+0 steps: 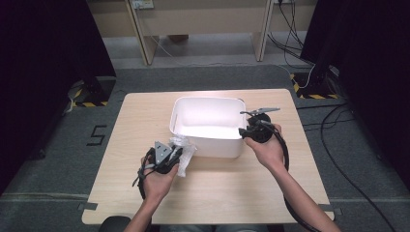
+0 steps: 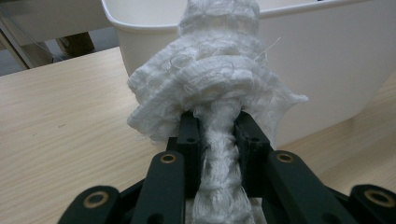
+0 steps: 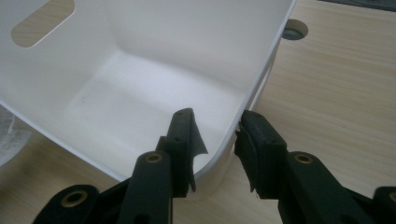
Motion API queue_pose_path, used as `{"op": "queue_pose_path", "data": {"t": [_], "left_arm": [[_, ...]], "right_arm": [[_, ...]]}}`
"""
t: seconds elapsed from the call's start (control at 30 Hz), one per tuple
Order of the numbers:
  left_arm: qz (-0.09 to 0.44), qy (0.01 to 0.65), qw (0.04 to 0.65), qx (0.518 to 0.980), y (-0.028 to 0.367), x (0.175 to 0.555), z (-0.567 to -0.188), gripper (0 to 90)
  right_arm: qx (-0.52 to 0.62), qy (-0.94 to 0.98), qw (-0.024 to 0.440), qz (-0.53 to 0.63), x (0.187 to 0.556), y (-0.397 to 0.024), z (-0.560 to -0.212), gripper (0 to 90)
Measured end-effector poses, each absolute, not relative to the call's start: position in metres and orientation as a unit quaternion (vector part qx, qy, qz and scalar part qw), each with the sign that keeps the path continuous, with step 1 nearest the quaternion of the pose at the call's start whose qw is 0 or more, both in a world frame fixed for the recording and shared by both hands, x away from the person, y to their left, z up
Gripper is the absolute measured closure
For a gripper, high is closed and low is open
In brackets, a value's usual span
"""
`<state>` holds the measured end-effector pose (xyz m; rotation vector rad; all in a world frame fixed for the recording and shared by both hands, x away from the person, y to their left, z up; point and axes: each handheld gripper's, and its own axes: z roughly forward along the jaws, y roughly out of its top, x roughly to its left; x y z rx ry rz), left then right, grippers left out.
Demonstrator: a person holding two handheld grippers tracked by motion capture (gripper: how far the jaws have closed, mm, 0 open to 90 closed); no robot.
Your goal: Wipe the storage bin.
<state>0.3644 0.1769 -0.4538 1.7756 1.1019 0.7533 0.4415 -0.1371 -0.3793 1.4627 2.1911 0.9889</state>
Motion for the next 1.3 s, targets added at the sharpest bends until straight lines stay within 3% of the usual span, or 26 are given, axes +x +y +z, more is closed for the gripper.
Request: {"op": "queue_pose_path", "data": {"t": [1.3], "left_arm": [[0.315, 0.441, 0.447, 0.711, 0.185, 0.361, -0.448, 74.8]], "right_arm": [[0.509, 0.771, 0.162, 0.346, 0.445, -0.137, -0.381, 66.0]]}}
